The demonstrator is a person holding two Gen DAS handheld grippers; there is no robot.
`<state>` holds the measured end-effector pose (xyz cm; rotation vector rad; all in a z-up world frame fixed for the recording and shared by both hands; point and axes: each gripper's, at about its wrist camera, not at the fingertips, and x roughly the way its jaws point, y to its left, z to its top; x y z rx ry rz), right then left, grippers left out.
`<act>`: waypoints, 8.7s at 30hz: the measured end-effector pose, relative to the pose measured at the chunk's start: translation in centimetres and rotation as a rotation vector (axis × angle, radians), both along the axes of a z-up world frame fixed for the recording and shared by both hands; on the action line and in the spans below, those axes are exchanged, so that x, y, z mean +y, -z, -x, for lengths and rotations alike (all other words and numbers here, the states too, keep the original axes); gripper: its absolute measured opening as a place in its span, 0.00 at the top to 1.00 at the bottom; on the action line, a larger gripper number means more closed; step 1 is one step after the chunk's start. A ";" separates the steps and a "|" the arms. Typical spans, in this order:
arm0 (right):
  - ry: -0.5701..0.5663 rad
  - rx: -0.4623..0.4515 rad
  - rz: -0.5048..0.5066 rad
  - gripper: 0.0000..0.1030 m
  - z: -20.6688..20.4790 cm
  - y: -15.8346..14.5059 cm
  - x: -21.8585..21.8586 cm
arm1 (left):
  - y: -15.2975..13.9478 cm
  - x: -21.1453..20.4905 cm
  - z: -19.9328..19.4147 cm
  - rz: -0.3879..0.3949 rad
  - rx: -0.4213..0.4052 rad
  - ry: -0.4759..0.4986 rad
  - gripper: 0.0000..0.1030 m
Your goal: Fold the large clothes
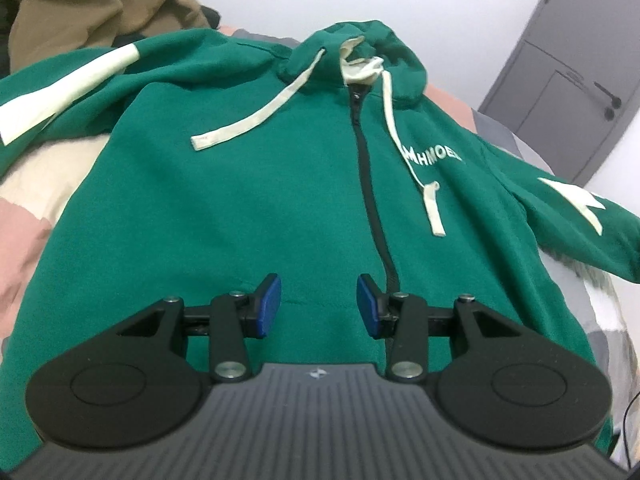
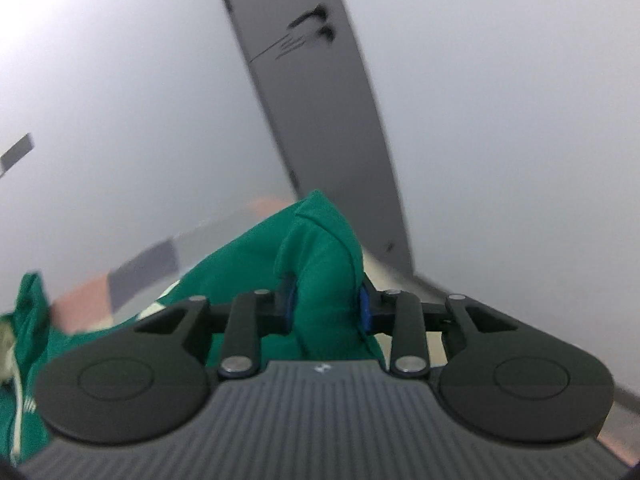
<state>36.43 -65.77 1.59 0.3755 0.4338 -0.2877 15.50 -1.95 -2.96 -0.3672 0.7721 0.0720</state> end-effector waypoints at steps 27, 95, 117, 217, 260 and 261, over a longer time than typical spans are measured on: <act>-0.487 -0.142 0.138 0.69 6.2 -23.3 27.0 | -4.4 6.4 4.9 0.061 -0.181 0.028 0.48; -0.367 0.017 -0.227 0.91 -1.7 9.5 31.5 | 2.6 1.7 -2.2 -0.028 -0.067 0.120 0.43; -0.521 0.125 0.154 0.46 8.2 3.3 37.6 | 0.3 3.9 0.8 -0.019 -0.102 0.070 0.38; -0.692 0.150 -0.378 0.20 11.9 4.5 36.6 | -3.2 1.7 0.3 0.258 0.131 0.373 0.10; -0.940 -0.012 0.405 0.71 20.8 -4.9 48.6 | 3.1 27.2 -7.7 0.730 -0.275 -0.239 0.86; -0.951 -0.023 0.438 0.71 21.0 -5.1 49.4 | 3.6 27.7 -7.9 0.722 -0.268 -0.251 0.86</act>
